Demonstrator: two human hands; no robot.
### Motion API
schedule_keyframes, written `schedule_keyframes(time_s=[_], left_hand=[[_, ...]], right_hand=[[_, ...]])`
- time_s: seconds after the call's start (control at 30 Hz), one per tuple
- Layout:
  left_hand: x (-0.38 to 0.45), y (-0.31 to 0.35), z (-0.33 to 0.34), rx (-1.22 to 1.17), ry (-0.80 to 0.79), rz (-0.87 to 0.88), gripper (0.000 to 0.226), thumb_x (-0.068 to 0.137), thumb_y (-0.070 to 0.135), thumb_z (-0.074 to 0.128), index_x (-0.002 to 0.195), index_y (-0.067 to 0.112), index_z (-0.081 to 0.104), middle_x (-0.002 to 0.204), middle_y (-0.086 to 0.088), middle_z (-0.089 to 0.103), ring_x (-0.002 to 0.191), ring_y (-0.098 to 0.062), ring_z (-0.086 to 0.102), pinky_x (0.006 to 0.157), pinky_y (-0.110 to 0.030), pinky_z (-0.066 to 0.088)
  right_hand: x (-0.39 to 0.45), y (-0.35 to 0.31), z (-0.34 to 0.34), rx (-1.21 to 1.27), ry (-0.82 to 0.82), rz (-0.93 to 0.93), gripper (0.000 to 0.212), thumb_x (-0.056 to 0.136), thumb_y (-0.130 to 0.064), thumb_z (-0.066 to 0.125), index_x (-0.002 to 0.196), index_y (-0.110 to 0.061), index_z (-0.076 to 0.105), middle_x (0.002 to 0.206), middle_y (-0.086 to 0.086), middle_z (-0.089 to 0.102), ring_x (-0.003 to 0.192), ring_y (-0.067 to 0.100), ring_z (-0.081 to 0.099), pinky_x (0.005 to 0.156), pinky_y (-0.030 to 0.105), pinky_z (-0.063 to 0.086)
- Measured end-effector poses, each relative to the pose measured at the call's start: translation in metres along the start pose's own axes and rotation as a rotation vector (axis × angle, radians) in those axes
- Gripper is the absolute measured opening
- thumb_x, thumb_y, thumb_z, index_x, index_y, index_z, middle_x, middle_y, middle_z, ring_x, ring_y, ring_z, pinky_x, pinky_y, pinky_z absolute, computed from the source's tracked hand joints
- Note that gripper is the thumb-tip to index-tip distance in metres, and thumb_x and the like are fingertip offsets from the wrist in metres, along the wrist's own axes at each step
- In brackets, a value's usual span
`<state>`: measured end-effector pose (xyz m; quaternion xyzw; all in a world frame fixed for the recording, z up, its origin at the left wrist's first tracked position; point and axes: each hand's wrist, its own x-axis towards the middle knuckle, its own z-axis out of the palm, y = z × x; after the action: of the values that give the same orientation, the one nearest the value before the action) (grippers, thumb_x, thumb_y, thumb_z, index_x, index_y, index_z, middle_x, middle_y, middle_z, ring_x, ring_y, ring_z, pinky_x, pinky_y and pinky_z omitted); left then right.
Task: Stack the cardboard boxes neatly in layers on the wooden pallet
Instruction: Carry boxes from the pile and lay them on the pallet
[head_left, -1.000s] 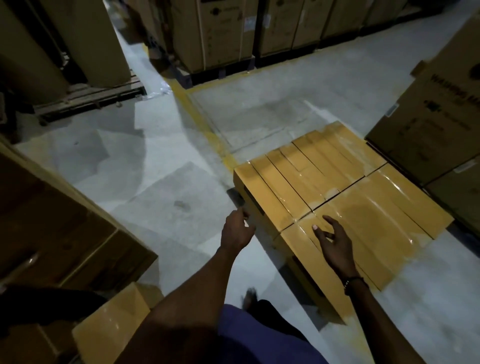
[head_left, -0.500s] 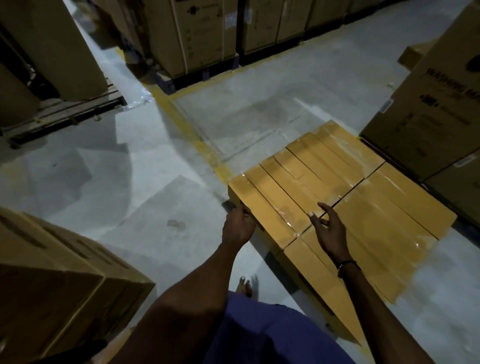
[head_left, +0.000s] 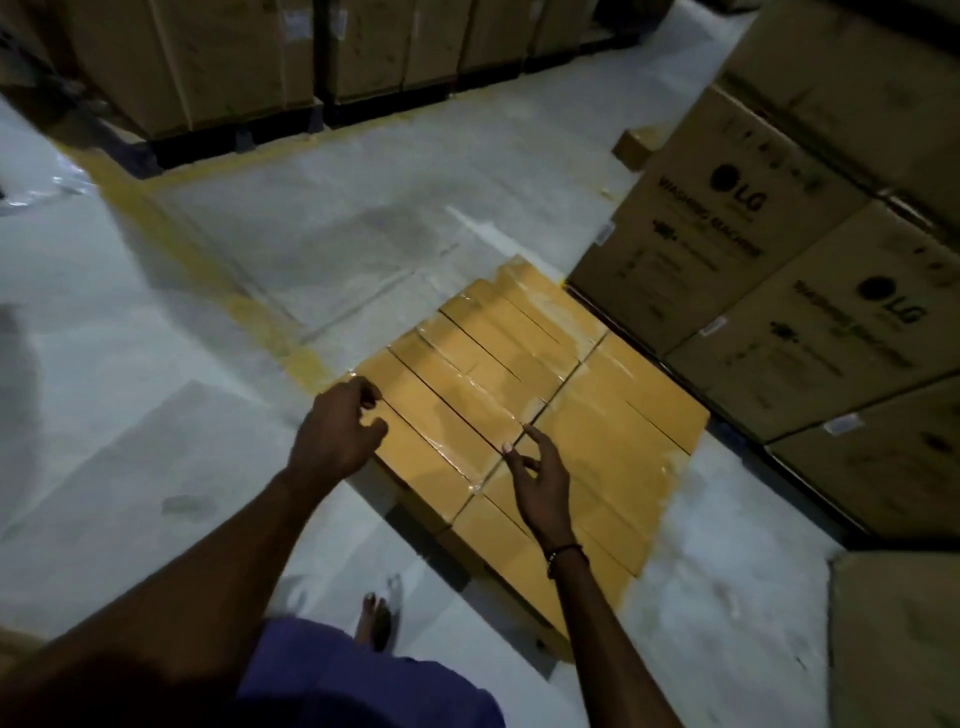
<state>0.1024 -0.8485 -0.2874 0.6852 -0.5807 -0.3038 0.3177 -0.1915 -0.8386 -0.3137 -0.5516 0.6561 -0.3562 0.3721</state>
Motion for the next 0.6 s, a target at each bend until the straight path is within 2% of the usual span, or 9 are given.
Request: schedule_keyframes(time_s=[0.07,0.13,0.27,0.4,0.53,0.6], left_hand=[[0.012,0.004,-0.012,0.007,-0.032,0.038,0.032,0.082,0.016,0.077,0.111,0.013,0.065,0.106,-0.004,0.067,0.091,-0.023,0.062,0.078,-0.038,0.053],[0.021,0.007,-0.021,0.003,-0.063,0.061,0.033,0.084,0.016,0.077,0.114,0.013,0.064,0.109,-0.004,0.066,0.093,-0.023,0.062,0.078,-0.037,0.052],[0.028,0.012,-0.025,-0.017,-0.106,0.139,0.034,0.085,0.015,0.077,0.116,0.011,0.064,0.112,-0.005,0.066,0.096,-0.023,0.064,0.077,-0.031,0.047],[0.023,0.015,-0.020,-0.052,-0.166,0.178,0.035,0.086,0.016,0.077,0.119,0.011,0.064,0.113,-0.003,0.068,0.099,-0.021,0.065,0.080,-0.033,0.052],[0.013,0.003,-0.012,-0.052,-0.256,0.224,0.033,0.087,0.014,0.078,0.117,0.011,0.064,0.113,-0.005,0.068,0.100,-0.020,0.064,0.084,-0.036,0.054],[0.008,-0.006,-0.008,-0.042,-0.285,0.248,0.033,0.086,0.014,0.078,0.116,0.011,0.064,0.112,-0.005,0.068,0.099,-0.019,0.064,0.083,-0.033,0.053]], right_hand=[[-0.009,-0.002,0.004,0.000,0.034,0.029,0.047,0.099,-0.041,0.065,0.143,-0.029,0.053,0.145,-0.007,0.052,0.108,-0.008,0.060,0.079,0.005,0.049],[-0.021,-0.005,0.010,0.004,0.071,0.054,0.047,0.100,-0.040,0.065,0.144,-0.029,0.052,0.145,-0.008,0.050,0.107,-0.007,0.059,0.076,0.004,0.048],[-0.044,-0.009,0.017,0.020,0.134,0.065,0.046,0.099,-0.039,0.065,0.143,-0.030,0.052,0.143,-0.011,0.049,0.108,-0.004,0.059,0.078,0.005,0.048],[-0.070,-0.008,0.023,-0.001,0.198,0.082,0.047,0.100,-0.040,0.064,0.143,-0.028,0.051,0.139,-0.014,0.048,0.110,0.005,0.061,0.079,0.001,0.044],[-0.098,0.006,0.023,-0.034,0.251,0.102,0.050,0.100,-0.038,0.065,0.145,-0.022,0.052,0.140,-0.010,0.049,0.105,-0.003,0.061,0.078,0.001,0.044],[-0.112,0.018,0.020,-0.035,0.274,0.124,0.049,0.099,-0.037,0.066,0.144,-0.021,0.053,0.143,-0.005,0.051,0.105,0.002,0.064,0.079,0.005,0.046]])
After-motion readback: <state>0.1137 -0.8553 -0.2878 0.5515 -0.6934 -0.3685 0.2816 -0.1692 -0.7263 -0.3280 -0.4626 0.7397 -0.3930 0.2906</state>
